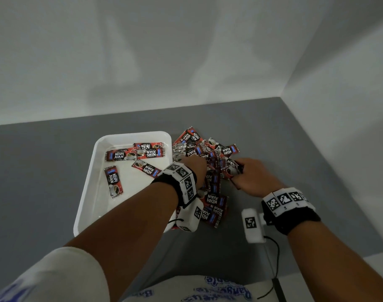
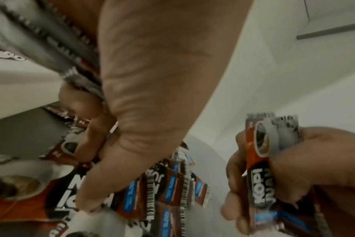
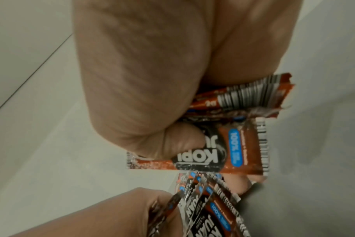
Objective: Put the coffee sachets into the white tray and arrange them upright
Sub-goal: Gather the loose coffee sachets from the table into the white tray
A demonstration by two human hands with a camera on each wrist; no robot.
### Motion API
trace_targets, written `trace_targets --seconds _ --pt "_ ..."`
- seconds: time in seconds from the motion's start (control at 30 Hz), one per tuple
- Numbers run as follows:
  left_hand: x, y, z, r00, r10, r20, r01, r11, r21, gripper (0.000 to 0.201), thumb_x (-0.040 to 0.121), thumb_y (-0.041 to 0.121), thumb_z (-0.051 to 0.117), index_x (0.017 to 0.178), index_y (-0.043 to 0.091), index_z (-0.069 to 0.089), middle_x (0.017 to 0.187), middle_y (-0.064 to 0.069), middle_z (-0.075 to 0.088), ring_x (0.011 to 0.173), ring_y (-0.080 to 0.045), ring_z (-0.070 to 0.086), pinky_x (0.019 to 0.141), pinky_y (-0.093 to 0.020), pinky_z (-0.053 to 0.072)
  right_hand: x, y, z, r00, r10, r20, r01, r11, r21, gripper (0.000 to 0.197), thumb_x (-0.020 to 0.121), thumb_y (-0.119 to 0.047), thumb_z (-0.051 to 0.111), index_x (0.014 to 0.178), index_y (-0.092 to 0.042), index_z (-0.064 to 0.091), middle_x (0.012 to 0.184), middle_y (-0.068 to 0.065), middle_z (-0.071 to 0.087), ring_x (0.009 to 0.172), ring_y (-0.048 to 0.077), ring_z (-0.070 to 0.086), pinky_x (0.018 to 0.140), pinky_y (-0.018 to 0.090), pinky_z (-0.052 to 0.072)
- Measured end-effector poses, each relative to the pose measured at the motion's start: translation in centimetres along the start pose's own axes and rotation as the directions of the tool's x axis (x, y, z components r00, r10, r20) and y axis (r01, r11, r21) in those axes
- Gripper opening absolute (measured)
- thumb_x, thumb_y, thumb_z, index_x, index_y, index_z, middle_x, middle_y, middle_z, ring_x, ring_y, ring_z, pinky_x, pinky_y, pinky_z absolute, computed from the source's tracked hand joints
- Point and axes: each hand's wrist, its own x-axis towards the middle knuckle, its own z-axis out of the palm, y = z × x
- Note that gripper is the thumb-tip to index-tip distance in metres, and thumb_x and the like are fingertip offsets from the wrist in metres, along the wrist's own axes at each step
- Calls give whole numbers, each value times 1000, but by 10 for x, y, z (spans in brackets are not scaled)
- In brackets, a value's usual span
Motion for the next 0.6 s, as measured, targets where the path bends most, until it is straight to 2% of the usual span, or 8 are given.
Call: trace_targets --seconds 0.13,0.23,0.3,0.33,0.4,0.47,0.53,0.6 --pt "-2 1 7 998 32 -54 -30 999 42 24 89 11 67 112 3 64 113 -17 66 105 -31 65 77 -34 51 -3 4 15 996 -80 40 81 997 -18 18 95 -13 63 79 -18 55 73 -1 58 64 11 53 60 26 40" --pt "-3 0 6 996 52 -76 -50 998 24 24 89 11 67 111 4 62 113 -16 66 103 -31 66 79 -35 52 -4 0 24 991 -55 122 61 997 -45 13 91 -8 59 83 -18 59 78 -1 61 72 18 58 62 31 44" --pt "-2 -3 2 994 48 -101 -50 998 -23 23 88 11 65 110 6 61 112 -15 66 102 -31 66 82 -37 56 -7 -4 30 986 -34 160 39 999 -31 4 90 -17 61 86 -17 63 80 -2 65 74 17 62 64 33 51" --pt "-3 -5 -1 991 43 -127 -50 997 -52 23 88 11 65 110 6 61 112 -14 66 101 -32 66 83 -39 56 -9 -6 32 984 -28 173 33 999 -21 8 89 -26 65 92 -19 66 84 -5 67 77 15 64 68 32 54" --pt "-4 -9 -9 981 36 -192 -61 990 -128 22 88 12 65 109 5 62 110 -14 67 100 -31 67 83 -38 56 -8 -6 39 983 -19 182 27 999 -40 32 83 -42 74 107 -22 68 98 -8 71 88 13 68 77 31 57" --pt "-3 -15 -16 977 37 -211 -83 974 -212 22 87 12 64 107 3 65 105 -13 68 98 -29 67 83 -38 57 -4 -4 47 985 -7 175 29 992 -127 49 78 -43 79 118 -18 66 110 -2 69 99 19 67 85 36 58" --pt "-4 -18 -23 978 31 -206 -85 962 -260 18 89 13 61 103 2 64 99 -10 67 92 -26 65 78 -36 56 -2 -3 53 986 -25 167 64 971 -230 50 79 -41 79 117 -13 64 112 3 67 102 23 66 84 37 56" --pt "-6 -19 -26 977 32 -211 -94 952 -291 14 94 12 52 86 1 58 82 -7 61 75 -21 58 61 -27 46 -1 -4 58 983 -56 174 110 940 -322 48 82 -40 77 117 -10 64 111 6 66 102 25 65 83 34 54"
